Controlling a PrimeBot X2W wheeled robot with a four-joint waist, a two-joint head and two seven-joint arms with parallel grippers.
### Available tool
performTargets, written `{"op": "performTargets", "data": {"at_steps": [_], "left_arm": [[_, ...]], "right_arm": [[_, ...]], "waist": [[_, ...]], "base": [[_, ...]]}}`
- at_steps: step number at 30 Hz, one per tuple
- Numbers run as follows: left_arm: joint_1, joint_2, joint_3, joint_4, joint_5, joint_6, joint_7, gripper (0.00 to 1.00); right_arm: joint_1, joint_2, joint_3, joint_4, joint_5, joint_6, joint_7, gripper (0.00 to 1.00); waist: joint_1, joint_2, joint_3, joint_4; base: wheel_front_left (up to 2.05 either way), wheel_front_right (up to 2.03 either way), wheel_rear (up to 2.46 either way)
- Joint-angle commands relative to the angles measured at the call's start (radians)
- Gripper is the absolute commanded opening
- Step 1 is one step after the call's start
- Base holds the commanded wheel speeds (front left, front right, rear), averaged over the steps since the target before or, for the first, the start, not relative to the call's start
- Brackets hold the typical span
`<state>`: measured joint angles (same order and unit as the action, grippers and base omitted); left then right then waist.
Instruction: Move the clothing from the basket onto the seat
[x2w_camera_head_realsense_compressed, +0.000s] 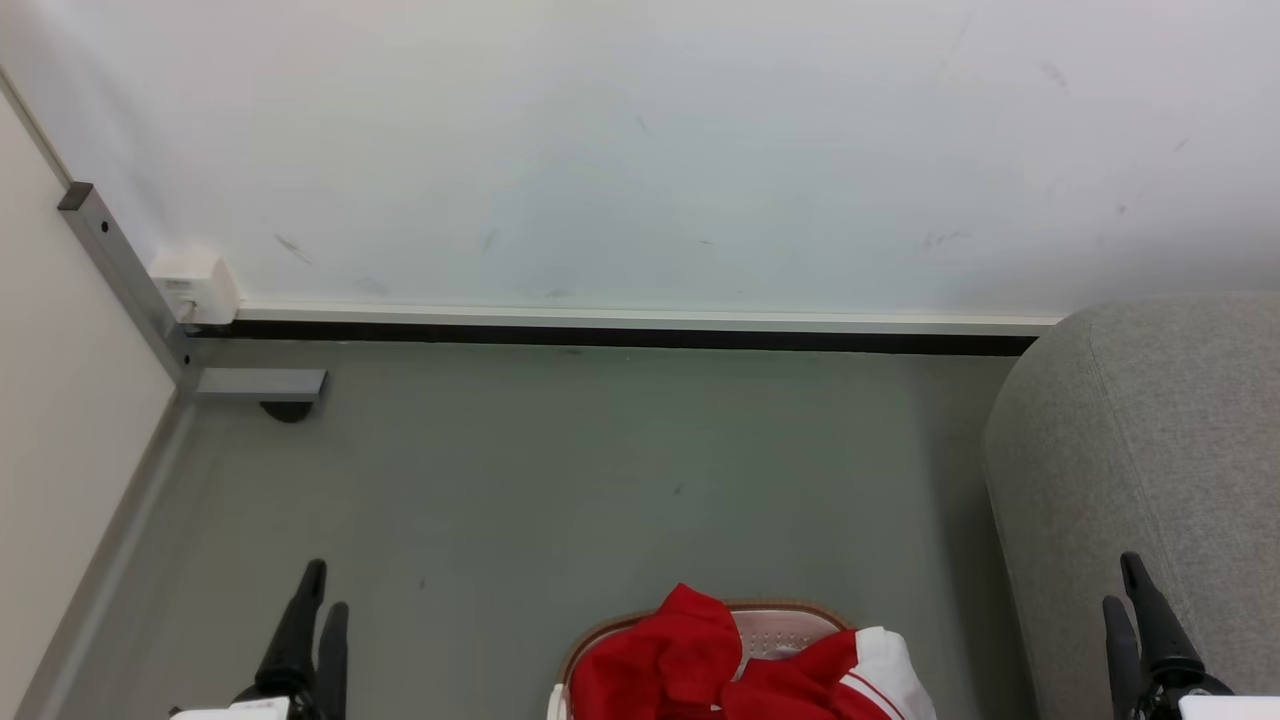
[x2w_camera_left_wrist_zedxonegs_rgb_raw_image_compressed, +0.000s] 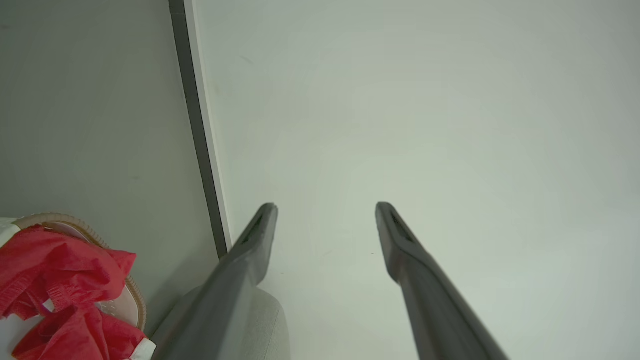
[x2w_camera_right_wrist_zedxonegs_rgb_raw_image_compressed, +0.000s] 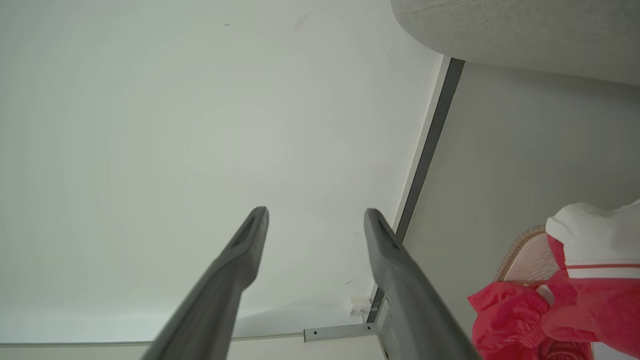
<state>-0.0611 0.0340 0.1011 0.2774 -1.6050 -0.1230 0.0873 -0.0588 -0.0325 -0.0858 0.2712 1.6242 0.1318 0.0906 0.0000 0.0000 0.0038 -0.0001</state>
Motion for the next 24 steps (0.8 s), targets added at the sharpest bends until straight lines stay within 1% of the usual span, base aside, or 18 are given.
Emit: {"op": "performTargets", "data": {"at_steps": [1, 8, 12, 15, 17, 20, 24], "left_arm": [[-0.016, 0.005, -0.003, -0.025, -0.012, -0.003, -0.008, 1.0], [-0.014, 0.007, -0.002, -0.057, 0.054, -0.004, -0.042, 1.0], [-0.012, 0.008, -0.002, -0.074, 0.11, -0.004, -0.06, 1.0], [-0.01, 0.008, -0.01, -0.087, 0.17, -0.004, -0.073, 1.0], [-0.008, 0.009, -0.012, -0.092, 0.238, -0.004, -0.082, 1.0], [-0.005, 0.009, -0.008, -0.098, 0.333, -0.002, -0.093, 1.0], [-0.002, 0.01, -0.015, -0.11, 0.434, 0.004, -0.109, 1.0]], "right_arm": [[-0.02, -0.008, 0.008, -0.026, 0.006, 0.0, -0.009, 1.0], [-0.024, -0.009, 0.04, -0.051, -0.028, 0.0, -0.044, 1.0], [-0.03, -0.021, 0.057, -0.072, -0.095, 0.0, -0.063, 1.0], [-0.031, -0.023, 0.064, -0.09, -0.158, 0.0, -0.076, 1.0], [-0.03, -0.029, 0.071, -0.097, -0.21, 0.0, -0.084, 1.0], [-0.03, -0.045, 0.093, -0.098, -0.318, 0.0, -0.097, 1.0], [-0.026, -0.043, 0.115, -0.102, -0.435, 0.0, -0.113, 1.0]], "waist": [[0.0, 0.0, 0.0, 0.0], [0.0, 0.0, -0.002, -0.004], [0.0, 0.0, -0.003, -0.007], [0.0, 0.0, -0.003, -0.009], [0.0, 0.0, -0.004, -0.011], [0.0, 0.0, -0.004, -0.013], [0.0, 0.0, -0.007, -0.015]], "base": [[0.0, 0.0, 0.0], [0.0, 0.0, 0.0], [0.0, 0.0, 0.0], [0.0, 0.0, 0.0], [0.0, 0.0, 0.0], [0.0, 0.0, 0.0], [0.0, 0.0, 0.0]]}}
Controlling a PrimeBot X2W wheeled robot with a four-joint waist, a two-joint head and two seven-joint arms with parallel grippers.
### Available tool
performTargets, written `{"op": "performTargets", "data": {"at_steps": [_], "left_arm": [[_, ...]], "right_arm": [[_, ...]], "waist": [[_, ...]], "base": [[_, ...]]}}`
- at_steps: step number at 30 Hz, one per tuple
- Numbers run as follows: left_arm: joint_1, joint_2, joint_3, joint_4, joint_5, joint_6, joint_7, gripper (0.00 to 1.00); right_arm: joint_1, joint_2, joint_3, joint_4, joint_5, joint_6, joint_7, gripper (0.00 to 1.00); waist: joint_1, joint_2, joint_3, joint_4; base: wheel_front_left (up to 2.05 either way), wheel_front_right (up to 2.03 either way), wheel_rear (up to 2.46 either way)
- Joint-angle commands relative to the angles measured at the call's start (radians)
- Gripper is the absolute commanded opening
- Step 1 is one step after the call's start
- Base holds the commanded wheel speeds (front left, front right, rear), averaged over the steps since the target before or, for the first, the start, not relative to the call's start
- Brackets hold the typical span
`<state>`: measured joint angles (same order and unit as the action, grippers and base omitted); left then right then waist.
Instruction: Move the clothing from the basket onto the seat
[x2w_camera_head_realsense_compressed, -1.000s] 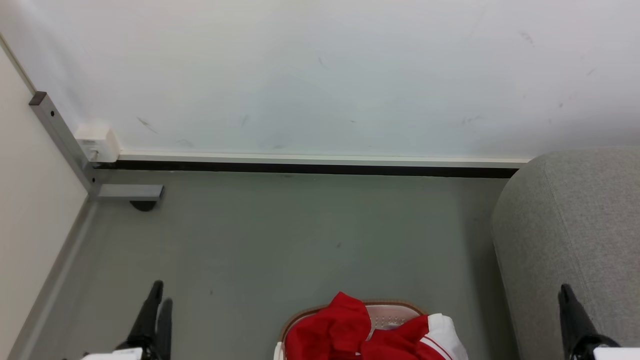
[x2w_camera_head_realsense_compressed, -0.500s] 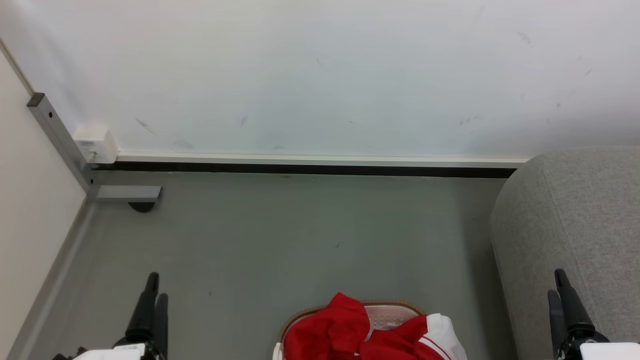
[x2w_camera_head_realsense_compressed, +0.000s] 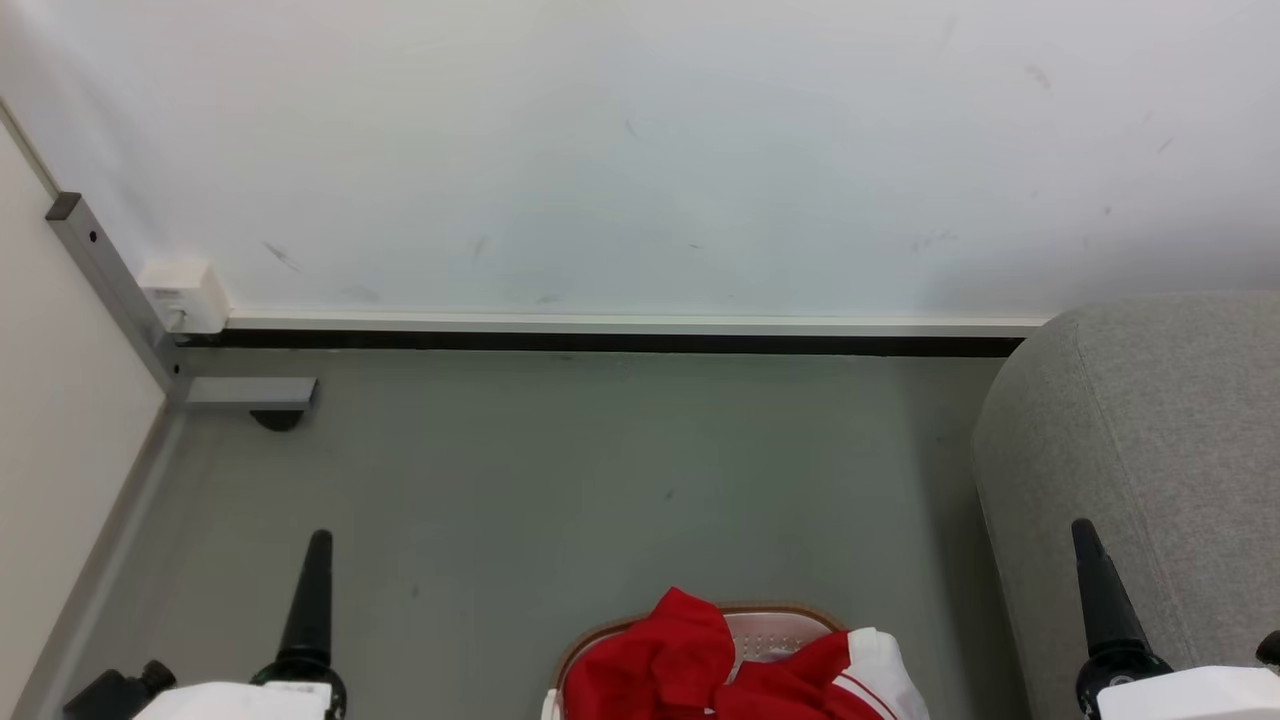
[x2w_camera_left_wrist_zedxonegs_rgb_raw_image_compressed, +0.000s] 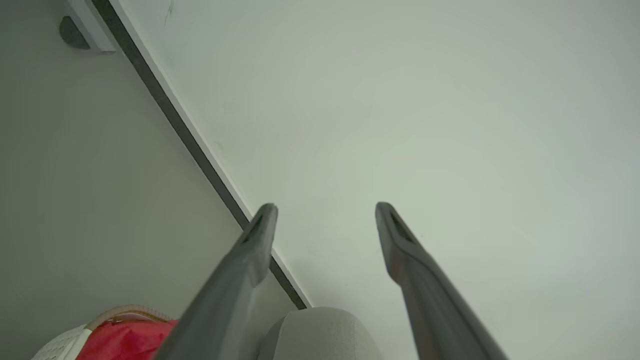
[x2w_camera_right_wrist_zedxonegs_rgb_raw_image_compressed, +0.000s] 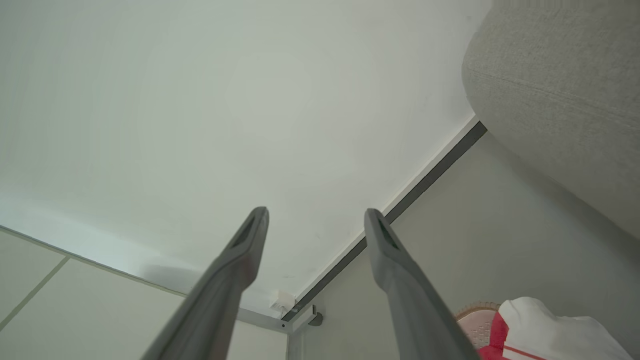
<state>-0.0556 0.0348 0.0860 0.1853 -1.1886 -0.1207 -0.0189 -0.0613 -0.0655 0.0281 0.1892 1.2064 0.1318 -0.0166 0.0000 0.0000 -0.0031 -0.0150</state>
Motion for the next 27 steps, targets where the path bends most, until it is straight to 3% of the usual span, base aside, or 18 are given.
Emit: {"op": "performTargets", "data": {"at_steps": [1, 11, 27], "left_arm": [[-0.006, 0.009, -0.003, -0.024, 0.046, 0.003, -0.007, 1.0], [0.012, 0.011, -0.036, -0.052, 0.307, 0.036, -0.044, 1.0], [0.03, 0.014, -0.068, -0.044, 0.542, 0.056, -0.096, 1.0]], "right_arm": [[-0.021, -0.009, 0.003, -0.02, -0.043, 0.0, -0.009, 1.0], [-0.012, -0.011, 0.014, 0.008, -0.254, -0.001, -0.046, 1.0], [-0.028, -0.008, 0.065, 0.048, -0.487, -0.001, -0.097, 1.0]], "waist": [[0.0, 0.0, -0.001, 0.0], [0.0, 0.0, -0.009, -0.001], [0.0, 0.0, -0.018, 0.0]], "base": [[0.0, 0.0, 0.0], [0.0, 0.0, 0.0], [0.0, 0.0, 0.0]]}}
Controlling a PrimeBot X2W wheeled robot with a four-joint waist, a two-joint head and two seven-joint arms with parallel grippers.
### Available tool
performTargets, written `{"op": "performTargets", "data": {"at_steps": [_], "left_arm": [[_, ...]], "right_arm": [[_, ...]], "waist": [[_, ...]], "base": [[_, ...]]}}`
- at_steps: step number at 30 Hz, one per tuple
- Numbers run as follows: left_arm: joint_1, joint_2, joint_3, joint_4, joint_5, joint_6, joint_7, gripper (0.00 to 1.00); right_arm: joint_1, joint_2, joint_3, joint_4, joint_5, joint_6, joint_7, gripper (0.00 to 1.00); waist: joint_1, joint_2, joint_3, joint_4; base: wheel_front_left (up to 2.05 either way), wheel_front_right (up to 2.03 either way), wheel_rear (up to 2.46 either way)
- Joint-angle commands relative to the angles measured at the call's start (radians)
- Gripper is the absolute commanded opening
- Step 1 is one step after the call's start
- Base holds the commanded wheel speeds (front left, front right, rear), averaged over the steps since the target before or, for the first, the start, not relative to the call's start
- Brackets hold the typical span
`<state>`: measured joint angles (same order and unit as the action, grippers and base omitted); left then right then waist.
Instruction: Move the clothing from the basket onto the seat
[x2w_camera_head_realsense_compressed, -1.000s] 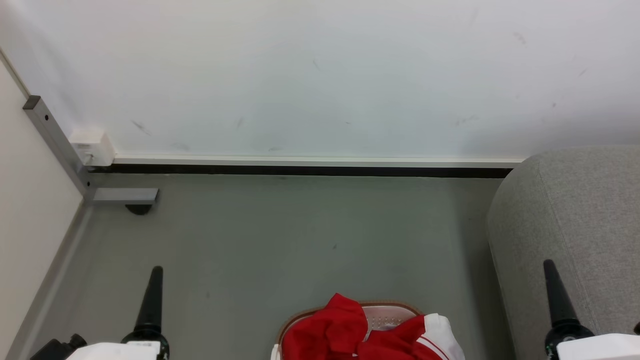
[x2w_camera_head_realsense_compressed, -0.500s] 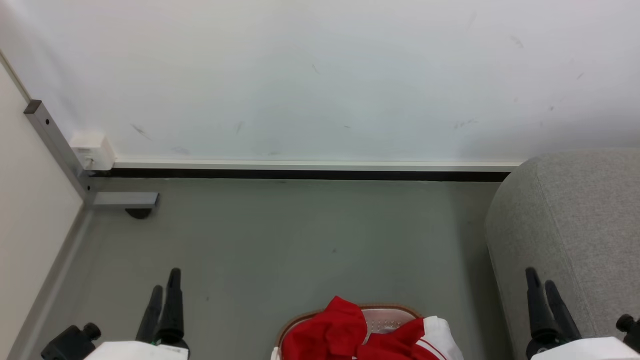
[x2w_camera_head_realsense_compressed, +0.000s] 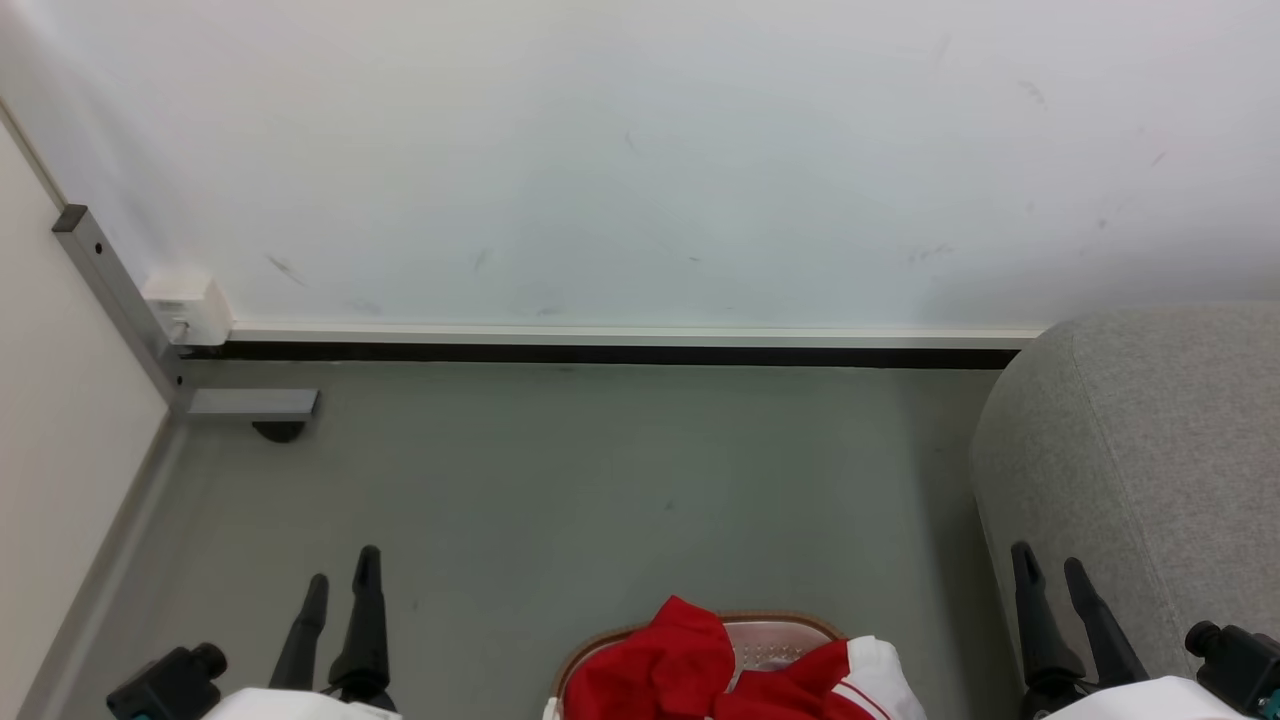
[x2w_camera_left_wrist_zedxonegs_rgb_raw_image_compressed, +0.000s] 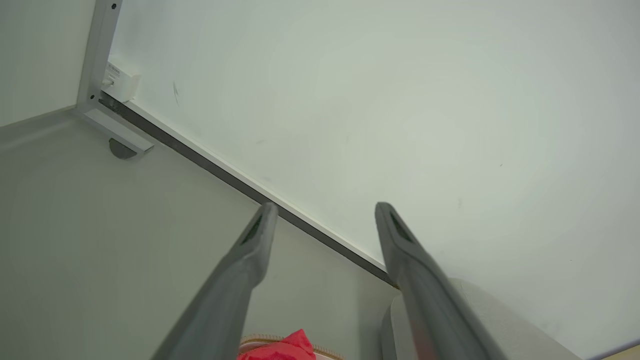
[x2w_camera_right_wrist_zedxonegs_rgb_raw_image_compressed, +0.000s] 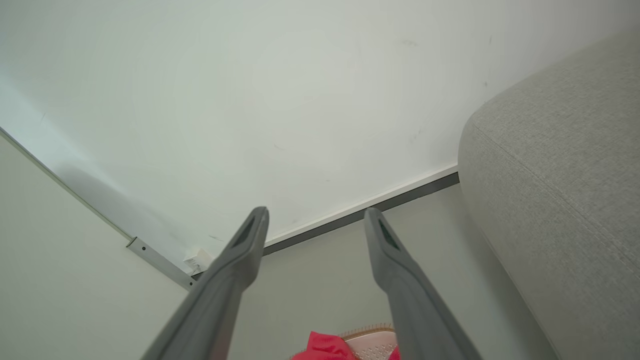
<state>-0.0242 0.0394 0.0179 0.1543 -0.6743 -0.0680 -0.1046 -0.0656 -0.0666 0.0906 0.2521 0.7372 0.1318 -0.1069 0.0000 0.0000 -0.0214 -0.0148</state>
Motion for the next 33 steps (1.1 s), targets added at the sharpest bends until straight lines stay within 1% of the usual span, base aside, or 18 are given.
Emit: {"op": "performTargets", "data": {"at_steps": [1, 17, 33], "left_arm": [[-0.001, 0.01, -0.001, -0.012, 0.042, 0.004, -0.013, 1.0], [0.006, 0.014, -0.015, -0.009, 0.217, 0.013, -0.056, 1.0], [0.012, 0.013, -0.022, -0.027, 0.35, 0.021, -0.092, 1.0]], "right_arm": [[-0.024, -0.007, 0.003, -0.016, -0.029, -0.001, -0.01, 1.0], [-0.017, -0.01, 0.03, -0.026, -0.191, -0.001, -0.054, 1.0], [-0.02, -0.012, 0.066, -0.028, -0.313, -0.001, -0.09, 1.0]], "waist": [[0.0, 0.0, 0.0, 0.0], [0.0, 0.0, -0.006, -0.003], [0.0, 0.0, -0.016, -0.01]], "base": [[0.0, 0.0, 0.0], [0.0, 0.0, 0.0], [0.0, 0.0, 0.0]]}}
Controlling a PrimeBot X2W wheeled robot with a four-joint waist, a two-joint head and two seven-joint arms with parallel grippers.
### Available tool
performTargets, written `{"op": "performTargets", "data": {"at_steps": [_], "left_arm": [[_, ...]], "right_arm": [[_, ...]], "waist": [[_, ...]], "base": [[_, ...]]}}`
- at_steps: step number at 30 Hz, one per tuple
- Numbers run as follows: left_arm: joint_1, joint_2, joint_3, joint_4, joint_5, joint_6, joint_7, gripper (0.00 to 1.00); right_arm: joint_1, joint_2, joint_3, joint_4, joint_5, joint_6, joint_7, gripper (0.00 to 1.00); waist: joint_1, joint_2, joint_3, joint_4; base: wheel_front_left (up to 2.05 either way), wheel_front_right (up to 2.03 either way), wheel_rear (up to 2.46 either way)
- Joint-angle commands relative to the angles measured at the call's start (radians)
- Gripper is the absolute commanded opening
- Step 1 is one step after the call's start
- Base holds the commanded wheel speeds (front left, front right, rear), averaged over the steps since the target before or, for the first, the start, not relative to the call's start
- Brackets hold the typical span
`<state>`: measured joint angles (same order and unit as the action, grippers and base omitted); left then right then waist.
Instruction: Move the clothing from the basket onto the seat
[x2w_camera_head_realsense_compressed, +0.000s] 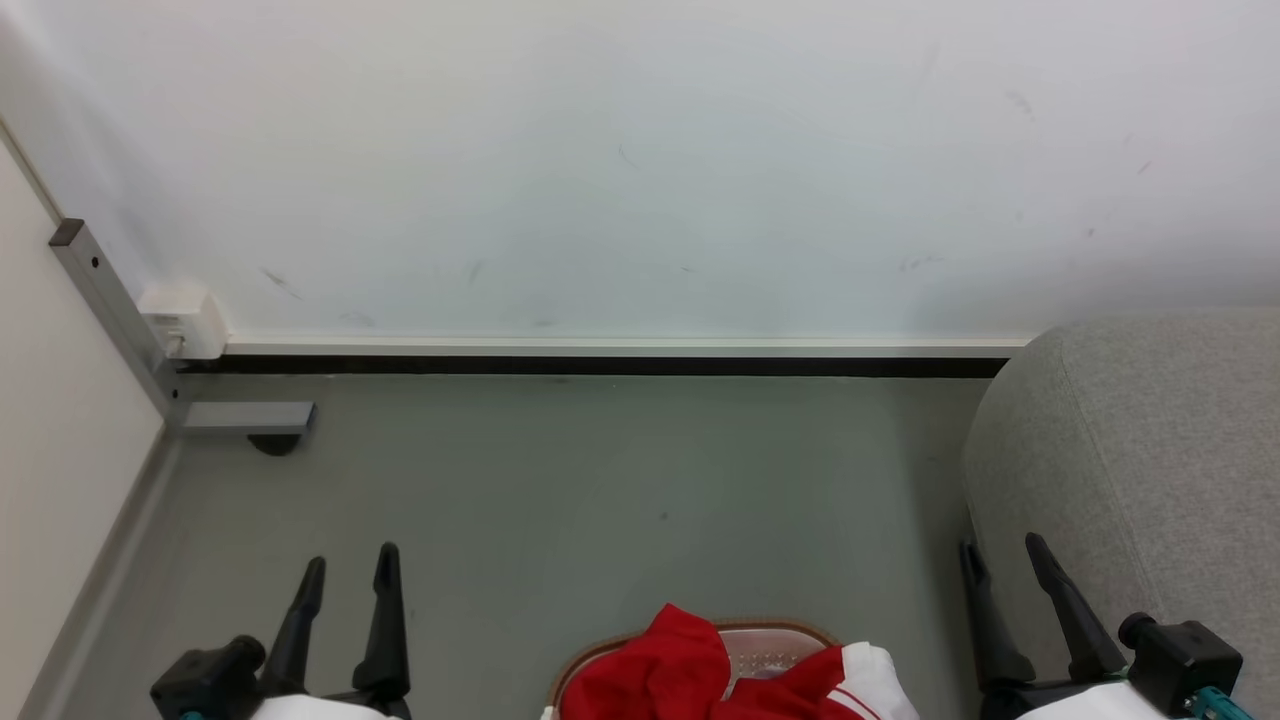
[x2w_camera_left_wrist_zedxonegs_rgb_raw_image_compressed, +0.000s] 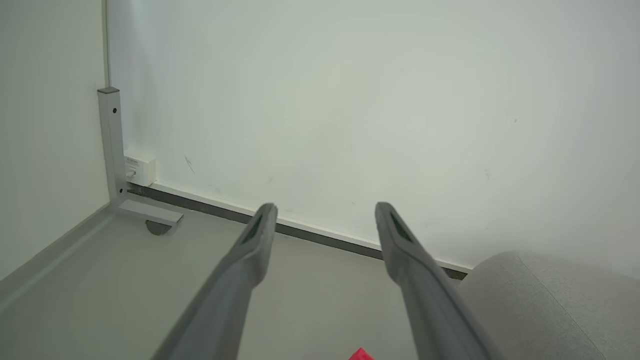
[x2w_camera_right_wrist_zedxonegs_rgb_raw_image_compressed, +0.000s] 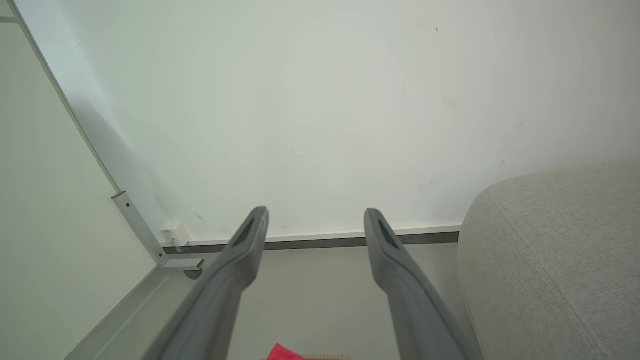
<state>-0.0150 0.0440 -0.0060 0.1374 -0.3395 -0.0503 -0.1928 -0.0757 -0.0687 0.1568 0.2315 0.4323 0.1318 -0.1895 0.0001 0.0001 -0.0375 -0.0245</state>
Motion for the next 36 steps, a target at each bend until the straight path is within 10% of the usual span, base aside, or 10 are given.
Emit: {"op": "performTargets", "data": {"at_steps": [1, 36], "left_arm": [[0.004, 0.009, 0.001, -0.011, 0.021, 0.005, -0.005, 1.0], [0.03, 0.01, -0.019, -0.011, 0.276, 0.007, -0.074, 1.0]], "right_arm": [[-0.009, -0.011, 0.003, -0.008, -0.014, -0.001, -0.01, 1.0], [-0.009, -0.013, 0.032, -0.001, -0.246, -0.002, -0.078, 1.0]], "waist": [[0.0, -0.0001, 0.0, 0.0], [-0.0001, -0.0001, -0.024, -0.015]], "base": [[0.0, 0.0, 0.0], [0.0, 0.0, 0.0]]}}
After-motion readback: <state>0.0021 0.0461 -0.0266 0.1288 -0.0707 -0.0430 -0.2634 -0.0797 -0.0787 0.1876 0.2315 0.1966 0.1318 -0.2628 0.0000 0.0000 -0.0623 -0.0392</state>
